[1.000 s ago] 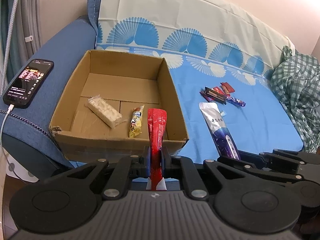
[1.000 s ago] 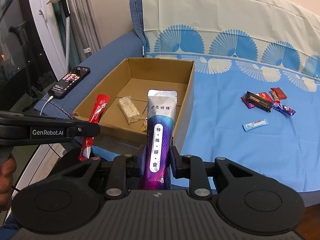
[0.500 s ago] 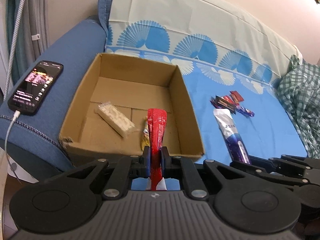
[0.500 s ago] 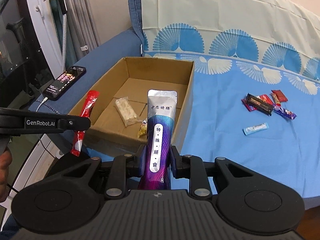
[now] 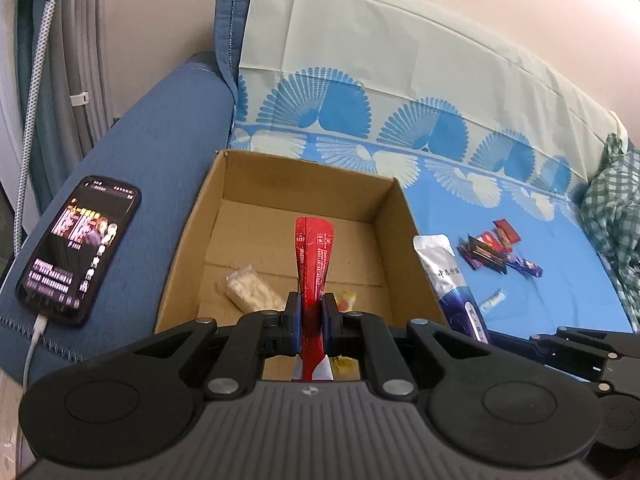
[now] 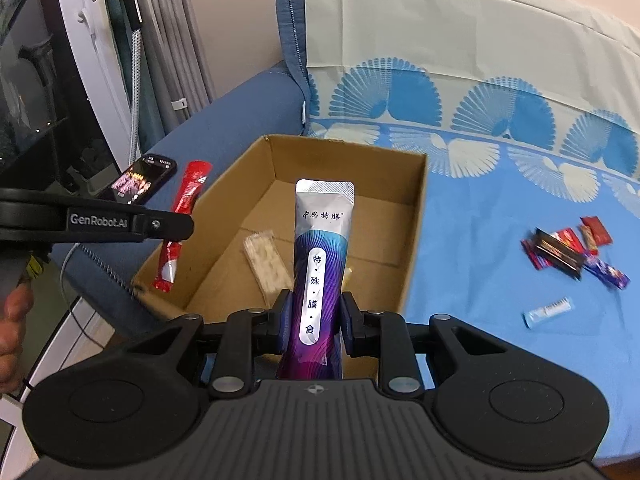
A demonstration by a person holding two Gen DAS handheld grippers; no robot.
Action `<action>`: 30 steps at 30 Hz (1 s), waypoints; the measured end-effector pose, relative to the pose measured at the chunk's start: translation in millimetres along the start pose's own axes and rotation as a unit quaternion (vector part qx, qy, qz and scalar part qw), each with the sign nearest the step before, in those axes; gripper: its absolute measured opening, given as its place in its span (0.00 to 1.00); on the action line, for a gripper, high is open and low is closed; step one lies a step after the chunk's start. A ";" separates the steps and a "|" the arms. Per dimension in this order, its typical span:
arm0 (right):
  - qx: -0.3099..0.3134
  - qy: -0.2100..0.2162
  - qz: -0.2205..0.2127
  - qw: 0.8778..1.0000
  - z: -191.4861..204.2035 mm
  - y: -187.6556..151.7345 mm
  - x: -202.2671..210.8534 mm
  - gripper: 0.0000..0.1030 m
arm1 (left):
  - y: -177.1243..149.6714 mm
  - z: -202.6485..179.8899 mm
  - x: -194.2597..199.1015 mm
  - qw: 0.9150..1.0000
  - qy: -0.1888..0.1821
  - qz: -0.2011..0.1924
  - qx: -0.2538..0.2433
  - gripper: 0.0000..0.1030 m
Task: Organize snacks
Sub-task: 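Carry the red stick and purple tube into the box with both tools, then open both tools releasing the red stick and purple tube in the box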
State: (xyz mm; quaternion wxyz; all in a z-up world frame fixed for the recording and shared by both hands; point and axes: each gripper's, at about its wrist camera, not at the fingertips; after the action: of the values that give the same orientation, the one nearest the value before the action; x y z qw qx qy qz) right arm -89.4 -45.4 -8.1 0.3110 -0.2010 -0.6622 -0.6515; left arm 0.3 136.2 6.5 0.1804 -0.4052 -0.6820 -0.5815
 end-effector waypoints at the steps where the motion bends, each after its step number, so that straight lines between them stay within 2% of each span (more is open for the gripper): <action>1: -0.001 0.002 0.001 1.000 -0.8 3.8 -6.7 0.25 | 3.1 1.5 -5.0 1.000 0.001 0.002 0.000 0.10; 15: -0.022 0.015 0.040 0.999 -14.1 23.1 -87.7 0.25 | 27.0 17.8 -90.7 0.999 0.024 0.044 0.003 0.10; 30: -0.034 0.016 0.065 0.997 -22.6 21.0 -124.8 0.25 | 26.5 26.9 -133.6 0.996 0.045 0.072 -0.005 0.10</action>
State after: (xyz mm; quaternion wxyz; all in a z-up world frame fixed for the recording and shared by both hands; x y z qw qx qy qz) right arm 18.7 -48.9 -77.7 0.3559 -0.2438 -0.6201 -0.6553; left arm 107.5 115.5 -79.2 0.2500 -0.4277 -0.6395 -0.5879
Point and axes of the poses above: each gripper's, at about its wrist camera, not at the fingertips, and x roughly against the way its jaws point, z to its left, y to its top, and after that the axes turned 10 degrees about x, right-handed
